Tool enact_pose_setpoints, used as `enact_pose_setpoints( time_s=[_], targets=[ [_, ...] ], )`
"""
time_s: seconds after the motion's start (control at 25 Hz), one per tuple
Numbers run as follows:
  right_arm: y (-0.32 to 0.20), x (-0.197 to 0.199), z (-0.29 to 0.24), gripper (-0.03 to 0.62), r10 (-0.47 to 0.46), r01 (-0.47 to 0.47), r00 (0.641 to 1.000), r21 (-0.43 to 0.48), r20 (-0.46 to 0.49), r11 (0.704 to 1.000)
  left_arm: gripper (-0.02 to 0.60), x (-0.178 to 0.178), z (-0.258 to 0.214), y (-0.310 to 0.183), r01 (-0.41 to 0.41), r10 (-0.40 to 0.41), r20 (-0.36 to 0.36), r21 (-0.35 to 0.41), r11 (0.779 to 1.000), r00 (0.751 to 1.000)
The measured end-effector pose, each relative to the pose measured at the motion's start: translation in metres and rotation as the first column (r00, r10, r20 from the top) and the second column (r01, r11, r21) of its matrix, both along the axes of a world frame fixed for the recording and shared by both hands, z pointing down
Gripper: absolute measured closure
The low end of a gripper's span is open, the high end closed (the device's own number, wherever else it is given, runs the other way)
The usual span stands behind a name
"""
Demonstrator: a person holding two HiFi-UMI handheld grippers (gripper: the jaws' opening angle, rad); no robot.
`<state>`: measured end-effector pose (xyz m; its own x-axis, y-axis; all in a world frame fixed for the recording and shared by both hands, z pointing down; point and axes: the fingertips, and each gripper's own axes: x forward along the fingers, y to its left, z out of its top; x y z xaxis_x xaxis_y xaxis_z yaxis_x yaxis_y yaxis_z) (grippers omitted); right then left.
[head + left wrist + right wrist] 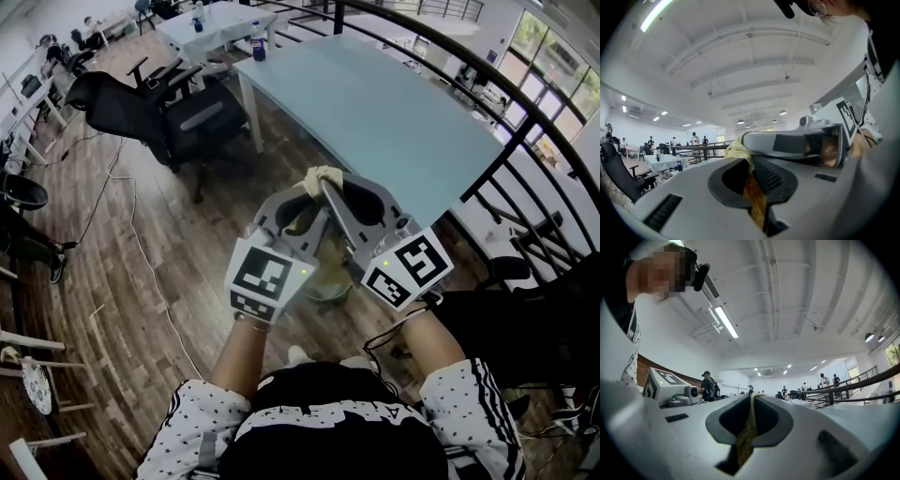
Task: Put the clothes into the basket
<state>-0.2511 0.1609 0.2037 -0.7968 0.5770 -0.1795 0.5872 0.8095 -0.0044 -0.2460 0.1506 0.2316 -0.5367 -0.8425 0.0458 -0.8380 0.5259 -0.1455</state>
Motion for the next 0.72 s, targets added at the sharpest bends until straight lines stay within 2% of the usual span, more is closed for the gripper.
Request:
enact_pose_setpoints(
  time_s=[0.2,0.72],
  targets=[
    [0.007,-0.003,-0.001,0.559,0.004,-0.004,1.0,-0.005,-0.004,1.0,0.545,-0.003,-0.001,0.007,-0.007,0.007,-0.003,0.002,1.0,1.0],
    [-0.011,-0.002,0.0,0.559,-0.008,0.008,1.0,-0.006,-0.018,1.0,0.545,-0.002,0.0,-0.011,-0.004,0.004,-0.013,0.002,1.0,1.0]
  ],
)
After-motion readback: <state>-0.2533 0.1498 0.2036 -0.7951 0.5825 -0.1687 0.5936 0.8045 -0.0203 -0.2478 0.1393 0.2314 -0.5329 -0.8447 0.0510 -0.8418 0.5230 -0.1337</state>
